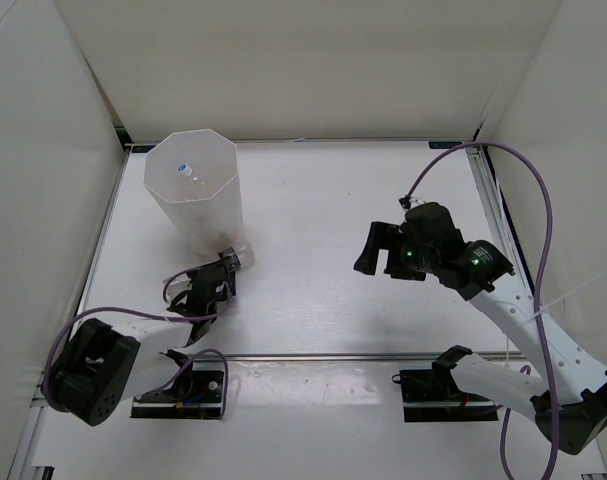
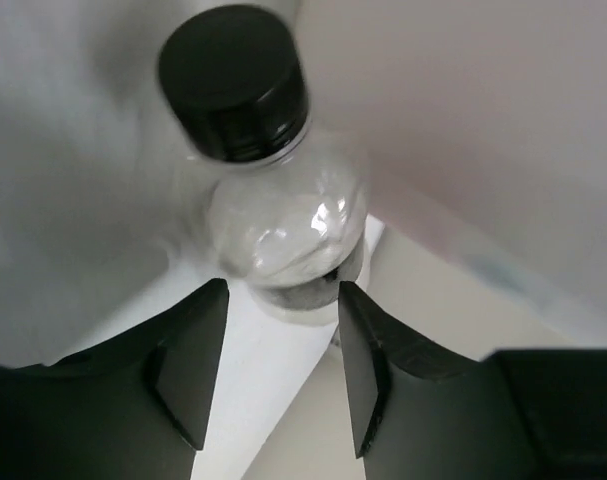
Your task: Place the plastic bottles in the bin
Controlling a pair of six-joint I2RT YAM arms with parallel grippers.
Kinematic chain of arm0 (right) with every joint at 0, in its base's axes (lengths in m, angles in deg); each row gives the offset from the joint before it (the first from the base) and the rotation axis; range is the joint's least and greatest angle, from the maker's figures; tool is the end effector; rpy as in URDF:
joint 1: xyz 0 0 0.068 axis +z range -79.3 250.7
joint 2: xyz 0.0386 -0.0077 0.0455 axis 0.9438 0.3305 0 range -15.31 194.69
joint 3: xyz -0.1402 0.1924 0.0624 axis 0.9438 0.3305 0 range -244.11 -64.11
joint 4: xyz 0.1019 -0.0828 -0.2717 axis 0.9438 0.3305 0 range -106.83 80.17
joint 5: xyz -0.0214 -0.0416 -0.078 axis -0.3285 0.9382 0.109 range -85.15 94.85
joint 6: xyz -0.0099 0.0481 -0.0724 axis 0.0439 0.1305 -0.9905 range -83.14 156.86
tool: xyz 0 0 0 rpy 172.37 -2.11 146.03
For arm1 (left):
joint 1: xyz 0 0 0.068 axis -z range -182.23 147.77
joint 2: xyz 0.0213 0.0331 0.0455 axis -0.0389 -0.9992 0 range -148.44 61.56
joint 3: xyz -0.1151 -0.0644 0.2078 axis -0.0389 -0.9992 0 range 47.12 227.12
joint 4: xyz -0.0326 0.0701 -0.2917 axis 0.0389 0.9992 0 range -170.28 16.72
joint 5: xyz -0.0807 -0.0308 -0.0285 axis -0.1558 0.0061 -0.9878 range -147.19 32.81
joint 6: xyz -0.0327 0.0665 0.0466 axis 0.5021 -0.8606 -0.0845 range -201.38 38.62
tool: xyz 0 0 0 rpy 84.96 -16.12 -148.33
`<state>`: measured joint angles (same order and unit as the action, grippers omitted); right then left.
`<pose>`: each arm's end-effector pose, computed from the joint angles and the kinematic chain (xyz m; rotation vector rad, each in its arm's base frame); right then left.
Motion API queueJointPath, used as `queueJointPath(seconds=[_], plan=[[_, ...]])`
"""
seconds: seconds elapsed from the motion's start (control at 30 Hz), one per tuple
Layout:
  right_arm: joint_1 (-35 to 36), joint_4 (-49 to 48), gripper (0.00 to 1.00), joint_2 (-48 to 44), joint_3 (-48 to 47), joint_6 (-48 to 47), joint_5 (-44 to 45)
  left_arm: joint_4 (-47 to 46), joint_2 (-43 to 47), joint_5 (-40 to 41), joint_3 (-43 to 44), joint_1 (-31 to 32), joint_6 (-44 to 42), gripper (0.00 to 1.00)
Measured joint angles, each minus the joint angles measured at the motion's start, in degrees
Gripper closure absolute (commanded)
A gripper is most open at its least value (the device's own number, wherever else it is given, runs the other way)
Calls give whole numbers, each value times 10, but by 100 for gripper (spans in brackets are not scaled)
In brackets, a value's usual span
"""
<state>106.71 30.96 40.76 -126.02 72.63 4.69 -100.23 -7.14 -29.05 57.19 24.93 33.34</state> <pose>0.2271 0.1653 0.2972 -0.0064 2.3901 0.6272 0.2358 -0.0800 0.0302 -1.7686 1.4506 -0.8453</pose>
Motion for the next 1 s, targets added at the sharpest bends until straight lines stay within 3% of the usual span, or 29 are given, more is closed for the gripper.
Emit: queueJointPath(seconds=[0.3, 0.37, 0.4, 0.43, 0.53, 0.8, 1.0], plan=[[0, -23, 0, -2, 38, 7, -1, 142, 201, -38, -33, 0, -24, 54], [0, -31, 0, 2, 40, 9, -5, 178, 256, -37, -36, 0, -31, 44], [0, -35, 0, 7, 41, 10, -8, 194, 278, -37, -38, 0, -36, 35], [0, -40, 0, 13, 41, 10, -11, 207, 300, -35, -41, 0, -40, 17], [0, -49, 0, 37, 41, 12, -23, 233, 349, -26, -57, 0, -46, 0], [0, -58, 0, 52, 41, 4, -53, 253, 376, -1, -70, -4, -72, 0], [0, -58, 0, 27, 41, -4, -59, 168, 335, -2, -70, -22, -113, 0]])
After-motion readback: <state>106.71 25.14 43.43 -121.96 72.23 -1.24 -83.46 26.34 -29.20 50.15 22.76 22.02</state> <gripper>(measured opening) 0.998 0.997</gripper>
